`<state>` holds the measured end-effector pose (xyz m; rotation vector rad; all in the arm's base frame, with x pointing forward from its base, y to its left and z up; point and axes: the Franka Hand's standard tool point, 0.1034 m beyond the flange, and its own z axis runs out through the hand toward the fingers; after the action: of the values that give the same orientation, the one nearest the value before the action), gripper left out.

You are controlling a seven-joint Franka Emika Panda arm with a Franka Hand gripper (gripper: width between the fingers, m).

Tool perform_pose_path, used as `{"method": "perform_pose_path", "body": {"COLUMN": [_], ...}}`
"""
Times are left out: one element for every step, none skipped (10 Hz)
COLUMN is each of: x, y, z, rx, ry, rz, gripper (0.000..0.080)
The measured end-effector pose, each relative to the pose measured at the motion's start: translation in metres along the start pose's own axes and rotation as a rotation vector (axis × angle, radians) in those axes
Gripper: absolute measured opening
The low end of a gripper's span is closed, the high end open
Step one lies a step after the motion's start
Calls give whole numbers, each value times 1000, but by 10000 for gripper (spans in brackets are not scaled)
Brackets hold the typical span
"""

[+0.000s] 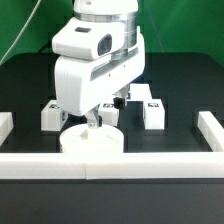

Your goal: Assemble stool

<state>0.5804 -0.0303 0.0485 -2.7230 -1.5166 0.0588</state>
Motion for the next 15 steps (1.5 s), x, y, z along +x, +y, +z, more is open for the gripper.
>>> {"method": "perform_pose_path", "body": {"x": [0, -1, -3, -4, -5, -7, -10, -12, -12, -12, -12, -13, -13, -13, -13], "y": [0, 0, 1, 2, 3, 4, 4, 4, 4, 5, 6, 6, 6, 6, 7], "z": [0, 2, 8, 15, 19, 24, 28, 31, 33, 34, 34, 34, 34, 34, 33], "rx": [0, 1, 5, 11, 16, 21, 26, 30, 28, 22, 22, 21, 21, 21, 20], "ry": [0, 0, -3, -5, -6, -7, -9, -11, -9, -5, -5, -5, -5, -5, -4], "rz": [0, -2, -4, -8, -19, -36, -42, -42, -41, -41, -42, -43, -42, -43, -43], "gripper": [650, 650, 650, 650, 650, 650, 650, 650, 650, 650, 650, 650, 524, 389, 389]}}
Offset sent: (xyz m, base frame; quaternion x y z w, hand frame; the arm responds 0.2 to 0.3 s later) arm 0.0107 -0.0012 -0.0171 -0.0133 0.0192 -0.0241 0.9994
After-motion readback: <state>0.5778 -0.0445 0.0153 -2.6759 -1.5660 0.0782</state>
